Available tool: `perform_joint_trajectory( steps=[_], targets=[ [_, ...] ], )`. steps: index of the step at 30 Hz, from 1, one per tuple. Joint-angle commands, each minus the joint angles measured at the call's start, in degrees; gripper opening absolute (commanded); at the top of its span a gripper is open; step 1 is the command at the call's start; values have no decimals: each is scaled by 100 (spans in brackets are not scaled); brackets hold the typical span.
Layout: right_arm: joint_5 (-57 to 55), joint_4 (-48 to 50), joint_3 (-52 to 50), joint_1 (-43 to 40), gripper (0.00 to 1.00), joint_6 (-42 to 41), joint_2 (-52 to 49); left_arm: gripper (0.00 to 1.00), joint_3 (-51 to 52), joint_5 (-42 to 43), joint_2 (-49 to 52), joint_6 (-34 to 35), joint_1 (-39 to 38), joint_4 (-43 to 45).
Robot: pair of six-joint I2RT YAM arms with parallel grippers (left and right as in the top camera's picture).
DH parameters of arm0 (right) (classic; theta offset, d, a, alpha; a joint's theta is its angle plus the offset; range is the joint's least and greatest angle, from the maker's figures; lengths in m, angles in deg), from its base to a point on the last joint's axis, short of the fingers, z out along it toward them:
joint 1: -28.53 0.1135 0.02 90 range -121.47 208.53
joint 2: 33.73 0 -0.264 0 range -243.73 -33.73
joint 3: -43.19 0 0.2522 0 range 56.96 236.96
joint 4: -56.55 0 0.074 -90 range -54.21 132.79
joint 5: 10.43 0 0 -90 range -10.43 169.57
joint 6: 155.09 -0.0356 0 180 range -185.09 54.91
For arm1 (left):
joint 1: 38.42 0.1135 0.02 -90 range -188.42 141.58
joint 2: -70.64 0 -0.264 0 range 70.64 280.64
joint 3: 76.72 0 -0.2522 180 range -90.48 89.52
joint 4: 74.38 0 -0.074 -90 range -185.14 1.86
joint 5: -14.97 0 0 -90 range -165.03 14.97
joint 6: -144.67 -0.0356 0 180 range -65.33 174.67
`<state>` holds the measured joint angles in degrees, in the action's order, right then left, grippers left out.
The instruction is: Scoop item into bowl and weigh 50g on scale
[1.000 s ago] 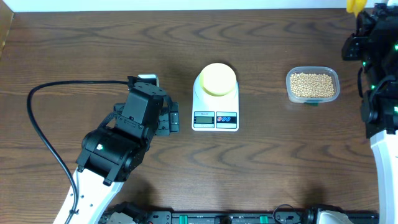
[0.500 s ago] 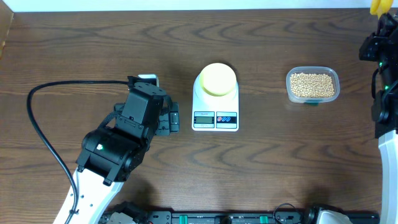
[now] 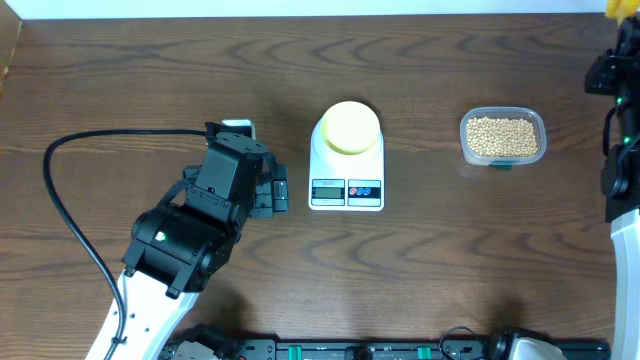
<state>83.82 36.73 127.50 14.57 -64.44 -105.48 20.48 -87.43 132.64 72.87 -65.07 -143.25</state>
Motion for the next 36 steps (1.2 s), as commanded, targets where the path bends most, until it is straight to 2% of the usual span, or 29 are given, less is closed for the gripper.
perform_joint_trajectory(
  steps=[1, 17, 22, 30, 36],
  targets=[
    [-4, 219, 96, -33, 1, -59, -28, 96, -57, -116, 11, 11, 28, -13],
    [90, 308, 96, -181, 1, 61, -26, 96, -57, -116, 11, 11, 28, -13],
    [332, 299, 96, -181, 1, -146, -26, 96, -57, -116, 11, 11, 28, -13],
    [573, 243, 96, -175, 1, -1045, -26, 96, -57, -116, 11, 11, 28, -13],
    [1228, 503, 96, -175, 1, -1134, -26, 96, -57, -116, 11, 11, 28, -13]
  ],
)
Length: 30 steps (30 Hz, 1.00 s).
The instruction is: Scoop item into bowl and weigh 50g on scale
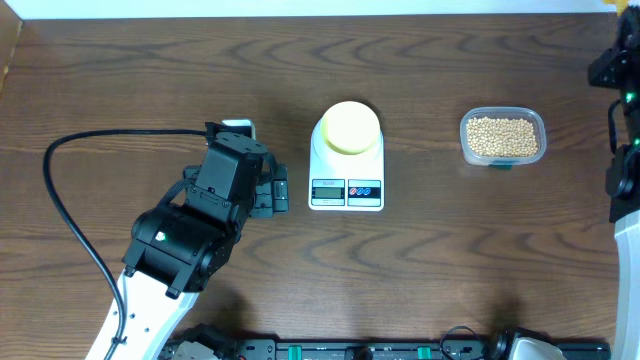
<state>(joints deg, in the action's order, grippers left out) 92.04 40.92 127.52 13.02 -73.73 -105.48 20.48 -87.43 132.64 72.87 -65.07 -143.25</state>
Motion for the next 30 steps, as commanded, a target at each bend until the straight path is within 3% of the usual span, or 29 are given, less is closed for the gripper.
perform_joint_trajectory(
  steps=[1, 6, 10, 19, 30],
  targets=[
    [420, 107, 94, -20, 1, -205, -26, 96, -57, -116, 11, 11, 28, -13],
    [728, 83, 94, -20, 1, -205, -26, 96, -57, -103, 11, 17, 28, 31],
    [1029, 83, 94, -20, 1, -205, -26, 96, -57, 802, 11, 160, 28, 155],
    [1023, 81, 94, -22, 1, -203, -26, 98, -57, 944, 11, 623, 28, 1185],
    [1040, -83, 94, -20, 1, -203, -26, 98, -52, 938, 247, 1193, 24, 1471]
  ],
)
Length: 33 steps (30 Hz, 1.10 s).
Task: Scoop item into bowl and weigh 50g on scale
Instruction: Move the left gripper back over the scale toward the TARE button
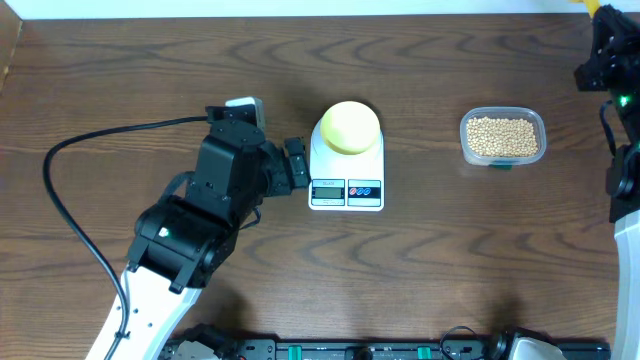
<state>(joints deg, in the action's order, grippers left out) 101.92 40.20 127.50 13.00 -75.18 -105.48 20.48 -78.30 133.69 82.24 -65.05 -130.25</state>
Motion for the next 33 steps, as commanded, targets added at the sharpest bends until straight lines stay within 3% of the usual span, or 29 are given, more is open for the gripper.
perform_joint_trajectory(
  steps=[1, 3, 4, 5, 7, 17, 24, 33],
  targets=[
    [48, 2, 96, -20, 1, -55, -26, 98, -52, 28, 188, 258, 22, 306],
    [48, 7, 96, -20, 1, -52, -26, 98, -52, 33, 249, 258, 20, 529],
    [48, 2, 96, -20, 1, -52, -26, 50, -52, 31, 284, 256, 20, 627],
    [48, 0, 96, -20, 1, -52, -26, 32, -52, 28, 308, 256, 22, 669],
    [48, 2, 96, -20, 1, -55, -26, 8, -52, 20, 391, 254, 22, 708],
    [50, -7, 96, -20, 1, -55, -26, 7, -52, 857, 1576, 249, -138, 575],
    [50, -98, 96, -20, 1, -55, -26, 7, 20, 1338, 2415, -188, -516, 579],
    [50, -131, 96, -20, 1, -55, -26, 7, 365, 1488, 2649, -354, -599, 634]
  ],
)
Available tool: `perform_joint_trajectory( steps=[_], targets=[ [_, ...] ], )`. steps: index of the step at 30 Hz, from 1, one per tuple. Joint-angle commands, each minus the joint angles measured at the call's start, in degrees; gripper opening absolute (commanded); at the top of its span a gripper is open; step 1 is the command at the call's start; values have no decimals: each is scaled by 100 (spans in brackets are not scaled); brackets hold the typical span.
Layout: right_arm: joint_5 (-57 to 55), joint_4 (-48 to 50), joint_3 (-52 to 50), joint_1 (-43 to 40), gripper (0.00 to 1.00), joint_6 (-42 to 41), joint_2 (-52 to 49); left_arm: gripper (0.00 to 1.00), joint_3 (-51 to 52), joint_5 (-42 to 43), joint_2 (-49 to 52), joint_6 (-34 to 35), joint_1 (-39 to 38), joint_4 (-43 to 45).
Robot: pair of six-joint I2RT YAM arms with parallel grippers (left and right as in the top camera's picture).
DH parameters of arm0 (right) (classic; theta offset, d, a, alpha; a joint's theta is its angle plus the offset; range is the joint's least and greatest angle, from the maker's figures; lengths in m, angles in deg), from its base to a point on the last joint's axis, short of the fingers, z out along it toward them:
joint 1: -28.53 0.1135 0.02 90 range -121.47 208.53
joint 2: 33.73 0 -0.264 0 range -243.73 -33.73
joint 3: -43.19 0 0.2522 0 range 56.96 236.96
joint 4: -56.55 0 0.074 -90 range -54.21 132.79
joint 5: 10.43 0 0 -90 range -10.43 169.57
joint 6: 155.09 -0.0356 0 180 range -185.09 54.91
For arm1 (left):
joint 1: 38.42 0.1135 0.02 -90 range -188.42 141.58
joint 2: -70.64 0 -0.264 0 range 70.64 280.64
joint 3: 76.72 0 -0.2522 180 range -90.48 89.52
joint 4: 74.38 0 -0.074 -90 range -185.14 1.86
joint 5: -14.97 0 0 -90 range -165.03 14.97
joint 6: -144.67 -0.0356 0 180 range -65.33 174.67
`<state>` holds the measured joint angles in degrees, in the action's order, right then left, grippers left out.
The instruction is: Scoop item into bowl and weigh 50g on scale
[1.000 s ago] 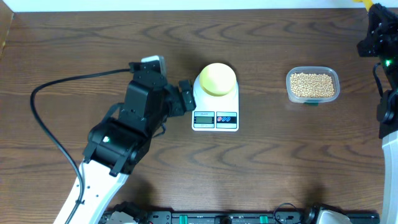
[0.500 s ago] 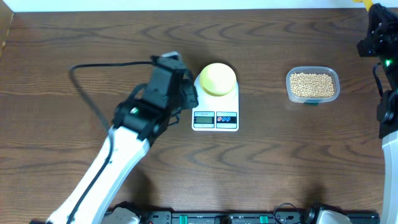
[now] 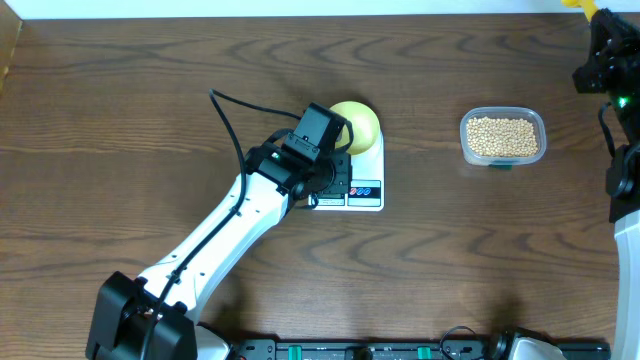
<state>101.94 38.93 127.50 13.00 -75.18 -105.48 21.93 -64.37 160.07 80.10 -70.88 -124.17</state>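
A white kitchen scale (image 3: 366, 192) stands mid-table with a yellow bowl (image 3: 362, 122) on its platform. My left gripper (image 3: 337, 152) is stretched over the scale's left side, against the bowl's left edge and covering part of the display. The wrist hides its fingers. A clear tub of pale beans (image 3: 502, 137) sits to the right of the scale. My right gripper (image 3: 603, 45) hangs at the far right edge, beyond the tub. A bit of something yellow (image 3: 574, 3) shows at the frame's top beside it. Its fingers cannot be made out.
The left arm's black cable (image 3: 235, 120) loops over the table left of the scale. The left arm's white link (image 3: 215, 235) runs diagonally from the front left. A dark rail (image 3: 360, 350) lines the table's front edge.
My left arm has stretched out to the right. Its gripper was just left of the scale and now lies over the scale's left side at the bowl. The right arm has barely moved.
At the two oldest moments my left arm sat folded left of the scale, still. Then its gripper was nearer, at the scale's left edge, and the right arm was shifted slightly with yellow showing above it. Now the left gripper is over the scale.
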Motion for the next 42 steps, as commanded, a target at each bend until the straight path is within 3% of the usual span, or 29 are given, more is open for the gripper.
perform_joint_trajectory(
  steps=[1, 16, 22, 42],
  targets=[
    [48, -4, 96, -20, 1, -55, -26, 7, 306, 96, 11, -138, -22, 63],
    [50, -9, 96, -20, 1, -57, -26, 7, 922, 238, 339, -68, -79, 1523],
    [50, -7, 96, -20, 1, -57, -26, 7, 920, 240, 870, 83, -79, 1611],
    [50, -2, 96, -20, 1, -55, -26, 7, 922, 428, 1327, 450, -227, 2159]
  ],
)
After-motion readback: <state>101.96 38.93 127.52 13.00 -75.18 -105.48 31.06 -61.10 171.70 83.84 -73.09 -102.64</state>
